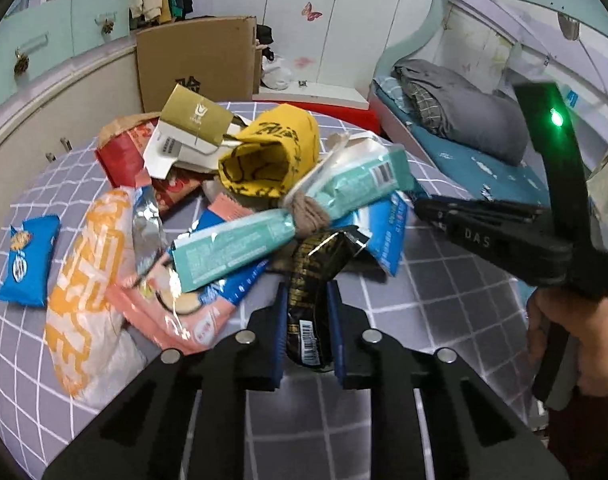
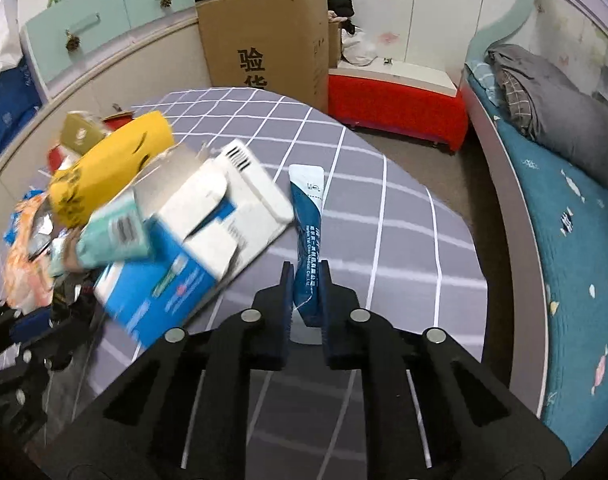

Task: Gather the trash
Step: 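Grasp the black wrapper with the left gripper while the right grasps the blue toothpaste tube, then carry the black wrapper and blue tube to the basin and release both grippers, then move both tools back over the cluttered table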

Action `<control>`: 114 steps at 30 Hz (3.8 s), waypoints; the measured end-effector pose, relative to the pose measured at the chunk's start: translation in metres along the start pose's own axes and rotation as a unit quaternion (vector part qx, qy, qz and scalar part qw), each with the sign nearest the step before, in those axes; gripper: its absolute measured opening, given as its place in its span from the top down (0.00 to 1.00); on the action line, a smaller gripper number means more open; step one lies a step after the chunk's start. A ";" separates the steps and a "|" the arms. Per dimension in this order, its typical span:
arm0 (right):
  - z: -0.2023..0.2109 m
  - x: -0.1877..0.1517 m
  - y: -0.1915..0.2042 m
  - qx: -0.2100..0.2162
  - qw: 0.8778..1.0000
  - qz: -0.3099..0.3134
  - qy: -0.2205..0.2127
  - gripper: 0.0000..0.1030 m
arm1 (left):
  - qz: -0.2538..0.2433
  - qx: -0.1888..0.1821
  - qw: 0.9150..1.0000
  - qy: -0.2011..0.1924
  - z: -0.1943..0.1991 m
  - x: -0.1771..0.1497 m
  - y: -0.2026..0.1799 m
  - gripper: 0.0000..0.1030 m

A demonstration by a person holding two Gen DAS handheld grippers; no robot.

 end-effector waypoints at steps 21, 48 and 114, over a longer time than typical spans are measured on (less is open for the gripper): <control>0.178 -0.106 -0.052 0.045 0.978 -0.154 -0.134 0.89 | -0.079 -0.113 0.990 -0.011 0.074 -0.060 -0.162 0.83; 0.094 -0.329 -0.261 -0.094 0.925 -0.368 -0.027 0.46 | -0.216 -0.151 0.949 0.173 -0.122 -0.190 -0.350 0.83; 0.227 -0.145 -0.105 -0.033 0.946 -0.258 -0.193 0.33 | -0.142 -0.106 0.982 -0.059 0.087 -0.036 -0.189 0.23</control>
Point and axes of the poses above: each gripper's, at about its wrist camera, not at the fingertips, and z roughly against the way its jaws point, y to its left, x to its top, the point moved 8 cm from there along -z, roughly the way its jaws point, and after that the axes turned 9 degrees about -y, right-handed, at the moved point
